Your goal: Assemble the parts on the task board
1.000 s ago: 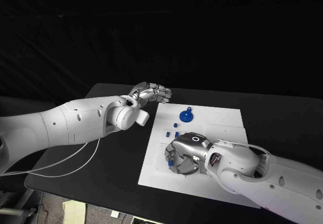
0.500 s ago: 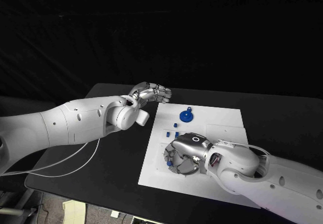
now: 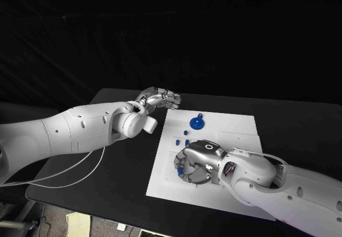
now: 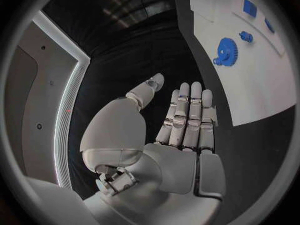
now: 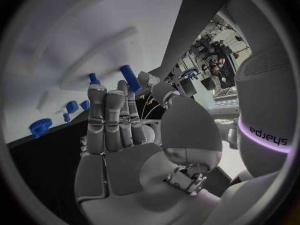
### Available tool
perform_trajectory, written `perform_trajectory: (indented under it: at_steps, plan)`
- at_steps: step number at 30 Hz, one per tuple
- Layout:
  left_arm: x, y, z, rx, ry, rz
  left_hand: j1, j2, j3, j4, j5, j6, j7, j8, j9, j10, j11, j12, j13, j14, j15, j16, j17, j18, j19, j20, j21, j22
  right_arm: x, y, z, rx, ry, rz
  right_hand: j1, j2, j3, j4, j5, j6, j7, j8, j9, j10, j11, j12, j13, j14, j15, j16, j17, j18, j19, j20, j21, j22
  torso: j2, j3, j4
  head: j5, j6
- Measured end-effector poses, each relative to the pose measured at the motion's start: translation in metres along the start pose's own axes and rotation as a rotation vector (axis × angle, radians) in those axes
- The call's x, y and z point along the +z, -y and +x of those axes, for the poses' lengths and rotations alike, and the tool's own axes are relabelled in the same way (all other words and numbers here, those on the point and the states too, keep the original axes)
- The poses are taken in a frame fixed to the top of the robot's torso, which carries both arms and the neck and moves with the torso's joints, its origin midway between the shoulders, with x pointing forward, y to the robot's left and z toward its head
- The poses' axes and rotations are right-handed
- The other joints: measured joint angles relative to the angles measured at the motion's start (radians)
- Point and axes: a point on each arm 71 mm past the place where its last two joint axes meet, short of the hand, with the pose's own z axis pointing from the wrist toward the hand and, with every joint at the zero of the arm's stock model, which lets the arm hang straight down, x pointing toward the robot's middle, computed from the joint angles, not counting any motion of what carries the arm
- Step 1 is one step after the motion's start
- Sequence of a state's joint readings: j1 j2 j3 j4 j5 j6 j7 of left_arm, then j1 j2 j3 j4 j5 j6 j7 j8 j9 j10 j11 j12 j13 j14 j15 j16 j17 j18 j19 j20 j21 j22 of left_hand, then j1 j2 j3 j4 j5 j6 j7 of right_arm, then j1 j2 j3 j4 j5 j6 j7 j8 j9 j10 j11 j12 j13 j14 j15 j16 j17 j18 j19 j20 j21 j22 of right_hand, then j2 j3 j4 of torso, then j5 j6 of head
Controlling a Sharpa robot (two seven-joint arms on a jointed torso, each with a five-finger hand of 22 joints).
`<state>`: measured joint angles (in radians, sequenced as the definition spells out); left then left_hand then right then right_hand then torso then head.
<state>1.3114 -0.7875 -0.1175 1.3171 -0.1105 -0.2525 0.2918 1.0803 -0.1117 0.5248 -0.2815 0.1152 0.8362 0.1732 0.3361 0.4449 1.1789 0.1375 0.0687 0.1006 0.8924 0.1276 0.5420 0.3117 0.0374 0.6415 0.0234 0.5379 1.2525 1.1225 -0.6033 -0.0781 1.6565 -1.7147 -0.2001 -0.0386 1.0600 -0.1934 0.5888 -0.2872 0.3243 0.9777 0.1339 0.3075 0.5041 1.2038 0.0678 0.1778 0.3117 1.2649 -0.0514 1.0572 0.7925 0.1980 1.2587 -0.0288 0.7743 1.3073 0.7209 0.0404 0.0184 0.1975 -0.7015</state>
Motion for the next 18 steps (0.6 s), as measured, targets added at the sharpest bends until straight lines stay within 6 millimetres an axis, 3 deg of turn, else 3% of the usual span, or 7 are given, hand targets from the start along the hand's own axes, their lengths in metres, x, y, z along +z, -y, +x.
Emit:
perform_trajectory:
  at_steps: [4,7,18]
  plan:
    - [-0.0001,0.0000,-0.0001,0.000,0.000,0.000,0.000,0.000,0.000,0.000,0.000,0.000,0.000,0.000,0.000,0.000,0.000,0.000,0.000,0.000,0.000,0.000,0.001,0.000,0.000,0.000,0.000,0.000,0.0000,-0.0003,-0.0001,0.001,0.001,-0.002,-0.003,-0.016,-0.007,-0.004,0.014,-0.019,0.012,-0.015,-0.008,-0.026,0.007,-0.020,-0.011,-0.011,0.011,0.005,0.004,0.000,-0.011,0.000,0.000,0.000,0.000,0.0000,-0.0001,-0.001,0.001]
    - [-0.0001,0.0000,-0.0001,0.000,0.000,0.000,0.000,0.000,0.000,0.000,0.000,0.000,0.000,0.000,-0.001,0.000,0.000,0.000,0.000,0.000,0.000,0.000,0.001,0.000,0.000,0.000,0.000,0.000,-0.0006,0.0002,-0.0002,0.003,0.003,-0.001,-0.003,-0.016,-0.018,-0.005,0.020,-0.029,0.018,-0.018,-0.014,-0.041,0.016,-0.024,-0.020,-0.016,0.016,0.007,0.007,-0.005,-0.014,0.004,0.007,0.000,0.000,0.0006,-0.0001,-0.001,0.002]
    - [-0.0002,-0.0003,-0.0020,0.001,0.004,-0.001,0.000,0.000,0.000,0.000,0.000,0.000,0.000,0.000,-0.001,0.000,0.000,0.000,-0.001,0.000,0.000,0.000,0.002,0.000,0.000,0.000,0.000,0.001,-0.0084,0.0032,-0.0028,0.024,0.031,0.002,-0.003,-0.016,-0.021,-0.002,0.020,-0.031,0.017,-0.018,-0.015,-0.041,0.016,-0.028,-0.023,-0.016,0.016,0.011,0.007,-0.006,-0.016,0.005,0.008,0.000,0.000,0.0006,-0.0001,-0.002,0.003]
